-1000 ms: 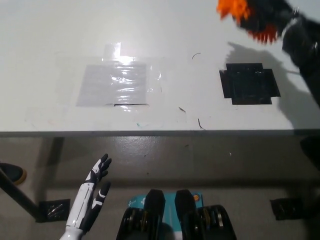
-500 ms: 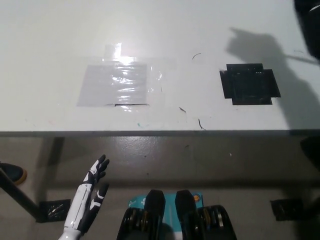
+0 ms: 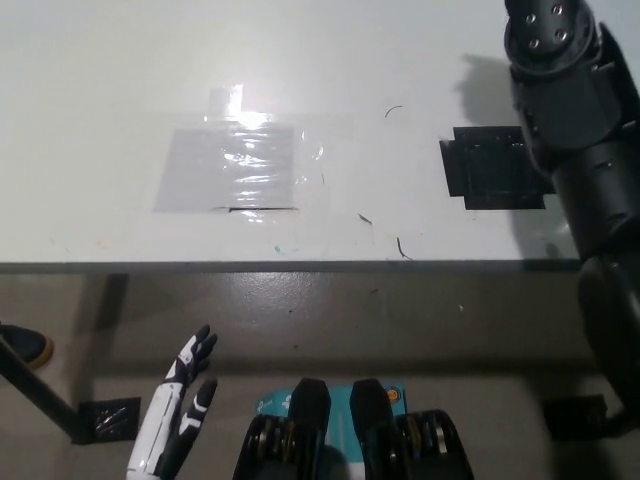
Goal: The robot uses it right hand to pick up an extended orange duster kept in the middle of the desk and presses its handle against the desk to collapse it
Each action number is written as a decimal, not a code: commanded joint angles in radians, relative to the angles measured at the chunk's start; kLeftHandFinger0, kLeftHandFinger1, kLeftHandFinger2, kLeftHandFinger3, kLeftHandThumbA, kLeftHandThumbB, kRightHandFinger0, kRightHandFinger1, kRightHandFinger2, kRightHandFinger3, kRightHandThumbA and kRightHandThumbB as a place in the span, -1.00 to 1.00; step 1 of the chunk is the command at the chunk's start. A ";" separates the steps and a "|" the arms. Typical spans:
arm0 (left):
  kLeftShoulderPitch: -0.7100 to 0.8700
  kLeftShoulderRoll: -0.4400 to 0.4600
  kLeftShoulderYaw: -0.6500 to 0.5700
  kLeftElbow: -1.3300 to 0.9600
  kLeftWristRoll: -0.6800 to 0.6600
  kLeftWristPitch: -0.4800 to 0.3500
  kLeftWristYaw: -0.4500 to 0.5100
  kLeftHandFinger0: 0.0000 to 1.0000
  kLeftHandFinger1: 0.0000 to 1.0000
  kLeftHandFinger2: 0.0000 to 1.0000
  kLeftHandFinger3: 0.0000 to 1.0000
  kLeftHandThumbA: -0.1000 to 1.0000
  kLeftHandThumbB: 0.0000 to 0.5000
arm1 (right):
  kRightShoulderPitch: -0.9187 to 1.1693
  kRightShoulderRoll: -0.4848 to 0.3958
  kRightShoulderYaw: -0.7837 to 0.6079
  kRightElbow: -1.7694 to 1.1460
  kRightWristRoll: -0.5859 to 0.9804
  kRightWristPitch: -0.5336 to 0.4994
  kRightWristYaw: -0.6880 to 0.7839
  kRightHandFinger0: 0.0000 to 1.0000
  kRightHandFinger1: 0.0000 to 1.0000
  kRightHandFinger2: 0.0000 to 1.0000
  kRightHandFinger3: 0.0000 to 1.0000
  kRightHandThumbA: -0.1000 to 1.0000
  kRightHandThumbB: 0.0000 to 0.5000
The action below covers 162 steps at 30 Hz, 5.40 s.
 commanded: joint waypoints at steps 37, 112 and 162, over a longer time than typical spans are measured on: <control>-0.037 0.002 -0.001 -0.005 0.032 -0.076 0.022 1.00 1.00 1.00 1.00 1.00 -1.00 | 0.014 0.006 -0.016 0.030 0.197 -0.201 -0.307 -1.00 -0.85 0.05 0.35 -1.00 -0.58; -0.039 -0.002 0.019 -0.019 0.009 -0.049 0.011 1.00 1.00 1.00 1.00 1.00 -1.00 | -0.006 -0.150 0.775 0.223 -0.287 -0.179 -0.330 -1.00 -0.94 -0.28 -0.63 -1.00 0.02; -0.136 0.007 0.027 0.017 0.014 -0.058 0.020 1.00 1.00 1.00 1.00 1.00 -1.00 | 0.357 -0.557 -0.146 -1.641 0.623 0.432 0.471 1.00 1.00 1.00 1.00 1.00 0.63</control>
